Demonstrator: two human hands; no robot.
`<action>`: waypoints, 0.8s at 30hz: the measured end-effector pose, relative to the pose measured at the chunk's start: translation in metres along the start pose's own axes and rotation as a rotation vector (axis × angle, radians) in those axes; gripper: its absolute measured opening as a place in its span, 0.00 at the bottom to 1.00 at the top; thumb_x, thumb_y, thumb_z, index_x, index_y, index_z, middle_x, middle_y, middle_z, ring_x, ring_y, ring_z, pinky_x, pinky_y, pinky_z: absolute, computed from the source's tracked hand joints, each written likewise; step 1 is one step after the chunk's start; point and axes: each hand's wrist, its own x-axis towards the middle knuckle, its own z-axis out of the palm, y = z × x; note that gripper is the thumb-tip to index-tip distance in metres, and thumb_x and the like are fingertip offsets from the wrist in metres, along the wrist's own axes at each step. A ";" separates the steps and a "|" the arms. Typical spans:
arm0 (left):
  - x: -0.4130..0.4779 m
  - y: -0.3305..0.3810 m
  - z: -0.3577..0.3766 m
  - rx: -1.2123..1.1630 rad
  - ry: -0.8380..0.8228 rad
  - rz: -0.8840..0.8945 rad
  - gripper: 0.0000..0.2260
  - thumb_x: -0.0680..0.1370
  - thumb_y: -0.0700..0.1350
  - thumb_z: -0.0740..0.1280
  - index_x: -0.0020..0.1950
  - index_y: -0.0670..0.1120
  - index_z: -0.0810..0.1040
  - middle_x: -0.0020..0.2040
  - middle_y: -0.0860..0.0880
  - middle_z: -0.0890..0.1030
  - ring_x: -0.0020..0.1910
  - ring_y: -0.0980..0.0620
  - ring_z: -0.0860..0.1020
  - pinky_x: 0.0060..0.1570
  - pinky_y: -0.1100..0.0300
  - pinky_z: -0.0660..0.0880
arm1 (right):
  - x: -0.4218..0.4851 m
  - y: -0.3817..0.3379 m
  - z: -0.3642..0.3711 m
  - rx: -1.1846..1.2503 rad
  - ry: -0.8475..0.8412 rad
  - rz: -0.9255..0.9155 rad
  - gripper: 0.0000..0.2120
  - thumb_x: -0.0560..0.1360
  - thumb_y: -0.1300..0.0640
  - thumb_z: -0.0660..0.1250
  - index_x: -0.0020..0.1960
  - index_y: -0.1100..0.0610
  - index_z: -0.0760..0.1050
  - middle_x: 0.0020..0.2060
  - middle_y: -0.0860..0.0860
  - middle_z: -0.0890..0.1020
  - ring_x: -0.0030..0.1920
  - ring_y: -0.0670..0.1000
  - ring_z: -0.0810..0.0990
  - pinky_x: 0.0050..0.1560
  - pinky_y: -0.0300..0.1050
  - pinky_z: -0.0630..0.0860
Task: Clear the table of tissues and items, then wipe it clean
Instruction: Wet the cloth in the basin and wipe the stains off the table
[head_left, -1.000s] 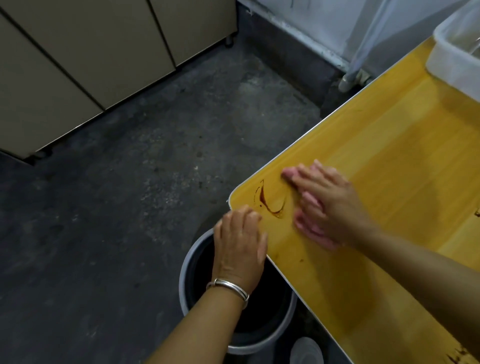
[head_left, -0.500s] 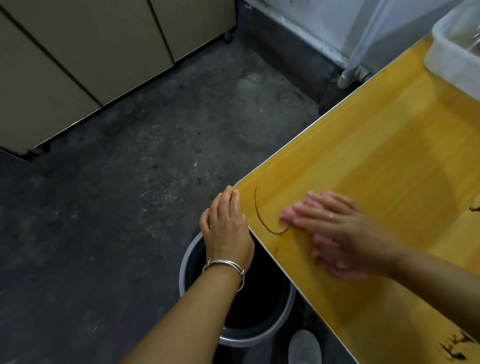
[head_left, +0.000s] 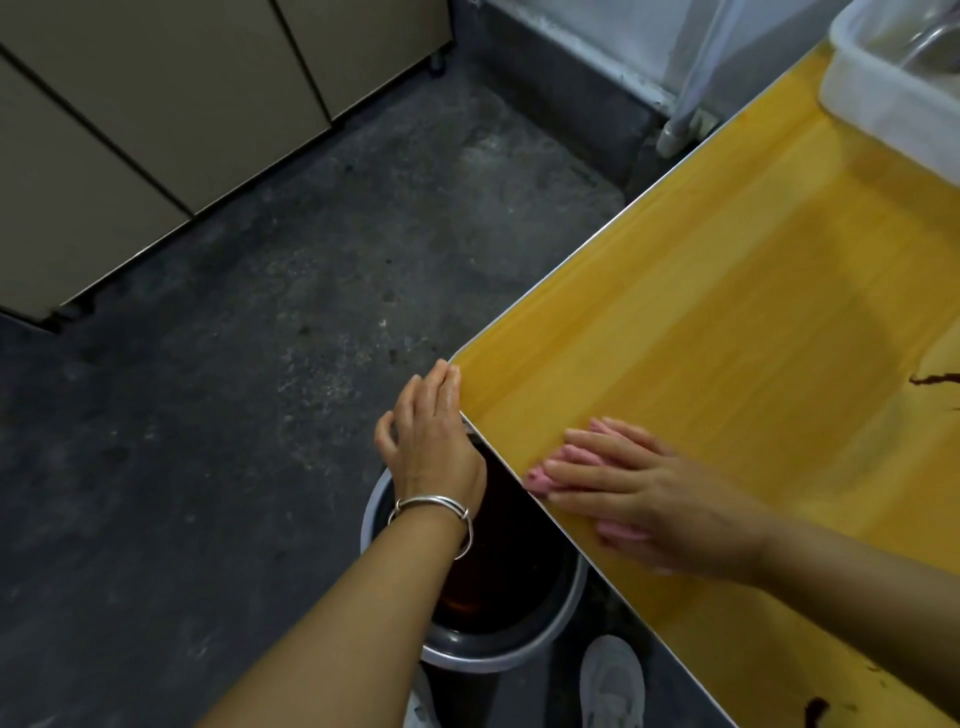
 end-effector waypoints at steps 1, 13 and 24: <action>0.000 0.001 -0.001 -0.006 -0.007 -0.005 0.29 0.76 0.36 0.57 0.74 0.54 0.56 0.75 0.59 0.55 0.74 0.56 0.51 0.70 0.54 0.48 | -0.013 0.009 -0.002 -0.016 -0.004 -0.018 0.24 0.75 0.45 0.58 0.71 0.45 0.65 0.71 0.44 0.65 0.74 0.51 0.58 0.73 0.51 0.53; -0.002 0.015 0.002 0.022 0.010 -0.087 0.26 0.76 0.37 0.56 0.73 0.52 0.57 0.75 0.56 0.55 0.74 0.54 0.52 0.69 0.51 0.51 | 0.055 -0.024 0.012 0.066 0.226 0.346 0.21 0.71 0.50 0.58 0.62 0.51 0.75 0.65 0.47 0.76 0.67 0.59 0.72 0.68 0.58 0.65; -0.006 0.035 0.001 0.047 0.004 -0.140 0.30 0.73 0.33 0.58 0.73 0.50 0.56 0.75 0.53 0.53 0.74 0.52 0.51 0.69 0.49 0.52 | -0.009 0.040 -0.003 0.063 0.285 0.849 0.24 0.73 0.51 0.53 0.64 0.54 0.75 0.66 0.54 0.75 0.68 0.63 0.69 0.66 0.65 0.64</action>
